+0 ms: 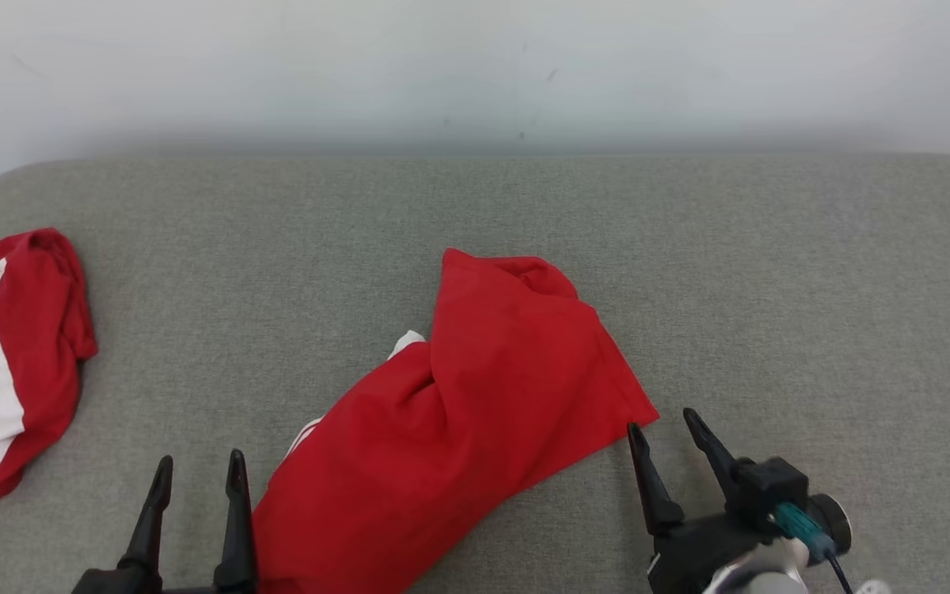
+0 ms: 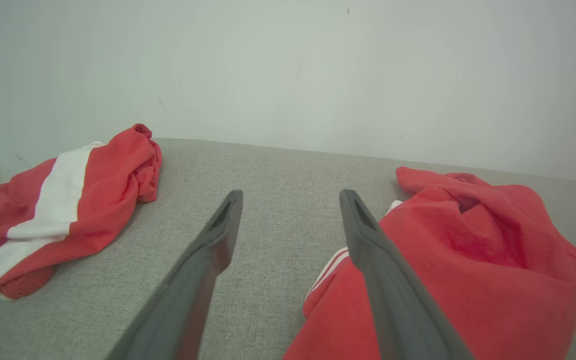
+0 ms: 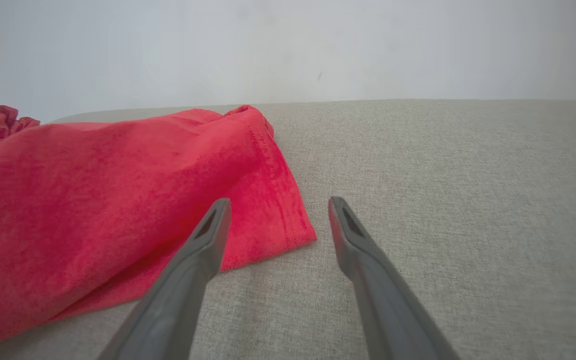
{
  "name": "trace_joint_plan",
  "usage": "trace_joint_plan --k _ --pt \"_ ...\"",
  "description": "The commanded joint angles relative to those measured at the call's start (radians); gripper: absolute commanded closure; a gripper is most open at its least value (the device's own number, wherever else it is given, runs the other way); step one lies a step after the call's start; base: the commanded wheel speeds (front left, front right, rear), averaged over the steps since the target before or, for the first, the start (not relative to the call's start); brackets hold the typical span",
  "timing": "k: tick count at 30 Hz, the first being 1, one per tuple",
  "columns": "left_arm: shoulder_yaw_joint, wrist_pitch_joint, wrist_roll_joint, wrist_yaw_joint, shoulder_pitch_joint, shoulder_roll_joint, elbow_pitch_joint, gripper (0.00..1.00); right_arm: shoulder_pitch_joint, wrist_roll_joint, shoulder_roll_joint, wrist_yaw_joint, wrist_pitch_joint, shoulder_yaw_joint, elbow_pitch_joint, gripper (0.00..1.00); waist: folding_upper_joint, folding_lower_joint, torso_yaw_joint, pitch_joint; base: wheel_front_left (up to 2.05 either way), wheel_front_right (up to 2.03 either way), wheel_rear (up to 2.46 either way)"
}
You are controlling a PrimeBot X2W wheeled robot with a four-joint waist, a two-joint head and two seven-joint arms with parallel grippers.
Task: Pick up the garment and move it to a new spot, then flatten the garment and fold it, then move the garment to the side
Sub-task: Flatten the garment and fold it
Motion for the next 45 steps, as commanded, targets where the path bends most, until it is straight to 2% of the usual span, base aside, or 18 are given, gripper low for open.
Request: trace_joint_plan --k 1,13,14,15,16,23,30,31,38,45 --pt "-0.006 -0.002 -0.005 -0.001 0.006 -0.002 0.005 0.00 -0.026 -0.016 -0.001 -0.002 -0.001 0.000 0.033 0.00 -0.0001 -0.0001 0.009 0.000 0.00 0.00 0.00" --pt "-0.038 -0.002 -0.026 0.009 -0.010 -0.002 0.016 0.00 -0.260 -0.078 0.000 -0.002 -0.001 -0.058 0.459 0.00 -0.0001 -0.0001 0.079 0.028 0.00 0.00 0.00" --pt "-0.039 -0.002 -0.029 0.009 -0.009 -0.002 0.016 0.00 -0.275 -0.070 -0.001 -0.002 0.000 -0.055 0.485 0.48 -0.0001 -0.0001 0.081 0.028 0.00 0.00 0.00" --pt "-0.038 -0.002 -0.030 0.009 -0.008 -0.002 0.016 0.00 -0.284 -0.067 0.000 -0.002 0.002 -0.051 0.497 0.69 -0.0001 -0.0001 0.082 0.028 0.00 0.00 0.00" --pt "-0.037 -0.002 -0.032 0.010 -0.006 -0.002 0.017 0.00 -0.290 -0.064 0.000 -0.002 0.001 -0.048 0.497 1.00 -0.0001 -0.0001 0.082 0.027 0.00 0.00 0.00" --pt "-0.032 -0.002 -0.033 0.019 0.021 -0.002 0.021 0.00 -0.249 -0.055 -0.001 -0.002 -0.002 -0.056 0.409 1.00 -0.0001 -0.0001 0.046 -0.004 0.00 0.00 0.00" --pt "-0.024 -0.002 -0.037 0.025 0.037 -0.002 0.027 0.00 -0.089 -0.044 -0.035 -0.002 -0.002 -0.082 0.178 1.00 -0.0001 -0.0001 -0.004 -0.026 0.00 0.00 0.00" --pt "-0.024 -0.002 -0.037 0.025 0.037 -0.002 0.027 0.00 -0.089 -0.044 -0.035 -0.002 -0.002 -0.082 0.178 1.00 -0.0001 -0.0001 -0.004 -0.026 0.00 0.00 0.00" --pt "-0.026 -0.002 -0.045 0.021 0.033 -0.002 0.030 0.00 0.087 -0.040 -0.051 -0.002 -0.002 -0.178 -0.002 1.00 -0.0001 -0.0001 -0.056 0.000 0.00 0.00 0.00" --pt "-0.027 -0.002 -0.048 0.012 0.011 -0.002 0.036 0.00 0.181 -0.035 -0.039 -0.002 -0.002 -0.309 -0.065 1.00 -0.0001 -0.0001 -0.078 0.025 0.00 0.00 0.00"
